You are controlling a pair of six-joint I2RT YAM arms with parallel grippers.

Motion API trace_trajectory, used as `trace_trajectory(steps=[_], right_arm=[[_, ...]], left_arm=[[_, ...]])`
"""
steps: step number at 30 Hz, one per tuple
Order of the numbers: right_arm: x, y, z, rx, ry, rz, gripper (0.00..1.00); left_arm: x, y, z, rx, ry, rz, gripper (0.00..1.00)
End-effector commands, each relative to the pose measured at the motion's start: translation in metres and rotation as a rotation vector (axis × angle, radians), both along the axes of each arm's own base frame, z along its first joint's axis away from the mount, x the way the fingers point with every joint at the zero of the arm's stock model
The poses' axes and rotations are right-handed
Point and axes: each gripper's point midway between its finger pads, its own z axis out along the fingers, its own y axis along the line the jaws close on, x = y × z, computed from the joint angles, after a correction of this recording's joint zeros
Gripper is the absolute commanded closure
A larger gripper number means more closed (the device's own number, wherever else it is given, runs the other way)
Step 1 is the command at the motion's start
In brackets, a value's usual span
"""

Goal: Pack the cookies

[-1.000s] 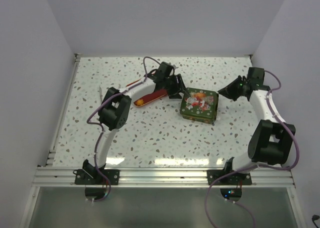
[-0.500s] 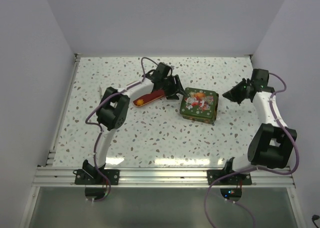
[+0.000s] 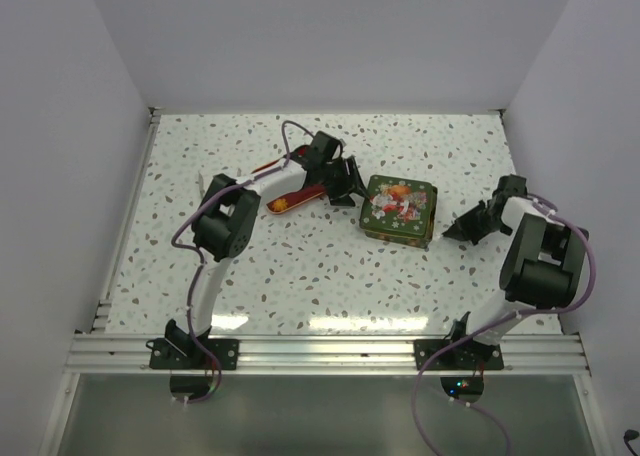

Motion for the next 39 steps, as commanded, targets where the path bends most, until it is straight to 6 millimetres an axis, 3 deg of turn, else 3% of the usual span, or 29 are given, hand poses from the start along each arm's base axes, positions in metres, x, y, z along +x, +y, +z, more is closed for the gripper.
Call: trace_trajectory(steps=[1, 7, 17, 27, 36, 37, 39], right_arm=[[0.011, 0.017, -0.009, 0.033, -0.051, 0.037, 1.0], [0.014, 0.047, -0.023, 0.036, -0.03, 0.088, 1.0], [0.024, 0.053, -0.028, 0.027, -0.026, 0.085, 1.0], [0.035, 0.066, -0.029, 0.035, -0.034, 0.094, 1.0], [0.037, 0.066, -0.027, 0.024, -0.038, 0.1, 1.0], [0.027, 0.062, -0.028, -0.006, 0.005, 0.104, 1.0], [0.029, 0.038, -0.02, -0.144, 0.025, 0.117, 1.0]], left_arm=[[0.006, -0.005, 0.037, -0.06, -0.088, -0.033, 0.41], [0.006, -0.007, 0.034, -0.051, -0.083, -0.046, 0.41], [0.005, -0.017, 0.044, -0.044, -0.111, -0.087, 0.41], [-0.005, -0.021, 0.036, -0.009, -0.102, -0.133, 0.41], [-0.005, -0.019, 0.029, 0.014, -0.101, -0.142, 0.41], [-0.005, -0.019, 0.029, 0.013, -0.1, -0.143, 0.41], [-0.004, -0.019, 0.029, 0.012, -0.1, -0.141, 0.41]])
